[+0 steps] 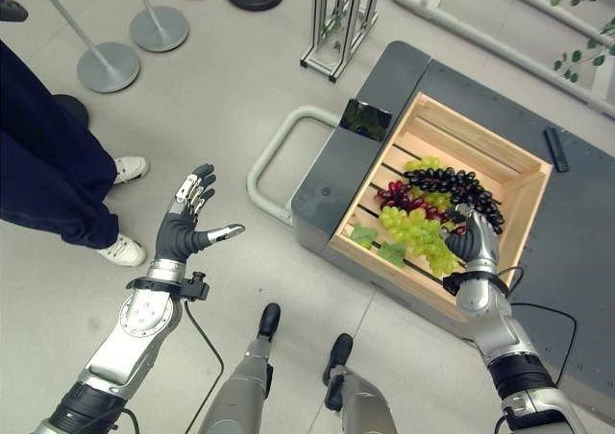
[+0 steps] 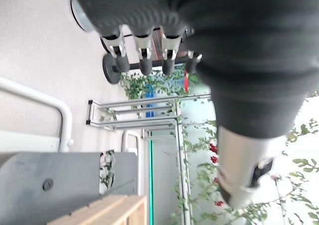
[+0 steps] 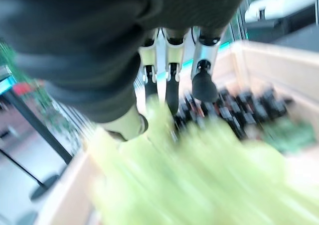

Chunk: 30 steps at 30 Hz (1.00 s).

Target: Pick up the fruits from the basket on one side to the basket on the other side

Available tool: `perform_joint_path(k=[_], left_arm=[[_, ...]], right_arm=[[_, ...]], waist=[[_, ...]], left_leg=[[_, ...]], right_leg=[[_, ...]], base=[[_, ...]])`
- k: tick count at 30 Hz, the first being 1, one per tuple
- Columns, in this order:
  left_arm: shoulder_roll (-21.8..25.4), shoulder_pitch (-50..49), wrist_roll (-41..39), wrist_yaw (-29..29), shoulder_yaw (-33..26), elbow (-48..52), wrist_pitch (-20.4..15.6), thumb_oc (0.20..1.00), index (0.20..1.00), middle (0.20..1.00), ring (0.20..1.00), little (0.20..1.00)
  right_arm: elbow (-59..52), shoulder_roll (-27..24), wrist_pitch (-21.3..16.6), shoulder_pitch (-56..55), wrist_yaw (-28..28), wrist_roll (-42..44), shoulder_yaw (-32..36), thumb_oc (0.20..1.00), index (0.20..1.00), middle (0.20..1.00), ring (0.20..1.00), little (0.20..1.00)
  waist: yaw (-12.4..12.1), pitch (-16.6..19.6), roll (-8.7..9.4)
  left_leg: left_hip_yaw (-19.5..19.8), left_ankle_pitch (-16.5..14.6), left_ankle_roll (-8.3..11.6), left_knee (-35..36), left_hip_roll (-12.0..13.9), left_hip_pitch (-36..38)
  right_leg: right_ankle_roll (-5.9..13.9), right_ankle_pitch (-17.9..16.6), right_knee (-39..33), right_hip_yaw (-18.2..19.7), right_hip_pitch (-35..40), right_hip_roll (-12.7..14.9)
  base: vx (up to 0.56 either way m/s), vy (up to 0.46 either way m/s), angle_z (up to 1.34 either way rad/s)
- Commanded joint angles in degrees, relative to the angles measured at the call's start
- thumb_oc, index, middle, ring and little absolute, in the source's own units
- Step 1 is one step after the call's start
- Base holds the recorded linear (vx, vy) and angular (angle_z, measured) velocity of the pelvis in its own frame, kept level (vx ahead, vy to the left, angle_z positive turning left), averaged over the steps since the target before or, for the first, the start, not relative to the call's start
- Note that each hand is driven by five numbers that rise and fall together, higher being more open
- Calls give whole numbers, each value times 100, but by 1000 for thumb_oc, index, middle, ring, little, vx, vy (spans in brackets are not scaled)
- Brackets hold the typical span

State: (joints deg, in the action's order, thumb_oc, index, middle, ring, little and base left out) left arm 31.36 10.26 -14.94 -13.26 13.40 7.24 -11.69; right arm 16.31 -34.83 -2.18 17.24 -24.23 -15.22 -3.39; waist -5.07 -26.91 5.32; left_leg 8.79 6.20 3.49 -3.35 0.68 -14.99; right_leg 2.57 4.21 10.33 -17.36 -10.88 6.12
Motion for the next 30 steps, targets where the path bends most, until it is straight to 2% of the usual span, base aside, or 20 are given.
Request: perform_joint_path(k=[1,7,11,14,15,16,17,18,22,24,30], left_arm=[[24,-273,-213,298,-158,401,-209,1000,1000,1000,1000,1000],[-20,-523,-401,522,-175,504,-143,1000,1000,1000,1000,1000],[-84,-576,-621,755,3,469,-41,1000,1000,1000,1000,1000],[-71,-559,-589,860,103,453,-14,1000,1000,1000,1000,1000],[-58,-543,-505,874,131,436,-14,1000,1000,1000,1000,1000],[-64,-548,-503,874,122,434,-16,1000,1000,1000,1000,1000],[-77,-541,-523,886,132,461,-28,1000,1000,1000,1000,1000],[-102,-550,-533,868,114,472,-42,1000,1000,1000,1000,1000],[-125,-569,-740,857,127,568,-121,1000,1000,1000,1000,1000],[-138,-424,-906,784,158,692,-193,1000,1000,1000,1000,1000],[-216,-267,-856,596,242,653,-248,1000,1000,1000,1000,1000]], right_arm=[[-271,-334,-197,7,-44,-303,119,200,200,200,200,200],[-682,-383,-235,-123,30,-345,370,200,200,200,200,200],[-1150,-488,-388,-143,189,-291,486,200,200,200,200,200],[-1192,-552,-450,-124,323,-206,420,200,200,200,200,200],[-1046,-631,-427,-90,605,-120,196,200,200,200,200,200],[-1029,-637,-430,-68,609,-112,177,200,200,200,200,200],[-960,-687,-378,-19,672,-124,79,241,241,241,241,241],[-871,-692,-374,45,639,-106,1,1000,1000,1000,1000,1000],[53,-430,-368,354,755,125,-602,1000,1000,1000,1000,1000],[784,-236,-255,806,780,64,-1143,1000,1000,1000,1000,1000],[1823,-43,-143,1263,493,62,-1404,1000,1000,1000,1000,1000]], waist=[[110,669,224],[155,1011,268],[220,1324,324],[240,1420,344],[238,1497,374],[238,1496,371],[231,1516,392],[219,1507,389],[96,1380,435],[-40,1099,485],[-264,732,564]], left_leg=[[-108,-629,-162,-234,-217,157],[-205,-666,-182,-40,-166,496],[-295,-713,-192,66,-131,766],[-345,-737,-200,138,-113,889],[-405,-741,-207,195,-86,977],[-416,-739,-208,207,-83,988],[-437,-744,-211,217,-69,1008],[-476,-754,-218,223,-67,1033],[-500,-745,-227,133,-71,976],[-437,-686,-206,28,-47,769],[-202,-614,-165,-130,-44,442]], right_leg=[[537,-315,-484,-2,337,222],[569,-346,-686,79,608,165],[573,-355,-768,159,820,118],[582,-361,-806,201,902,95],[598,-392,-865,247,945,82],[599,-397,-873,258,950,79],[607,-414,-894,272,952,84],[610,-432,-898,307,944,78],[578,-460,-856,337,875,82],[554,-488,-793,321,704,66],[541,-484,-678,88,532,66]], base=[[53,-7,-10],[80,1,-8],[73,7,-9],[43,13,-11],[37,18,-10],[23,10,-14],[-2,8,-24],[-28,-11,-34],[-40,-20,-16],[-168,-45,-2],[-80,-55,9]])
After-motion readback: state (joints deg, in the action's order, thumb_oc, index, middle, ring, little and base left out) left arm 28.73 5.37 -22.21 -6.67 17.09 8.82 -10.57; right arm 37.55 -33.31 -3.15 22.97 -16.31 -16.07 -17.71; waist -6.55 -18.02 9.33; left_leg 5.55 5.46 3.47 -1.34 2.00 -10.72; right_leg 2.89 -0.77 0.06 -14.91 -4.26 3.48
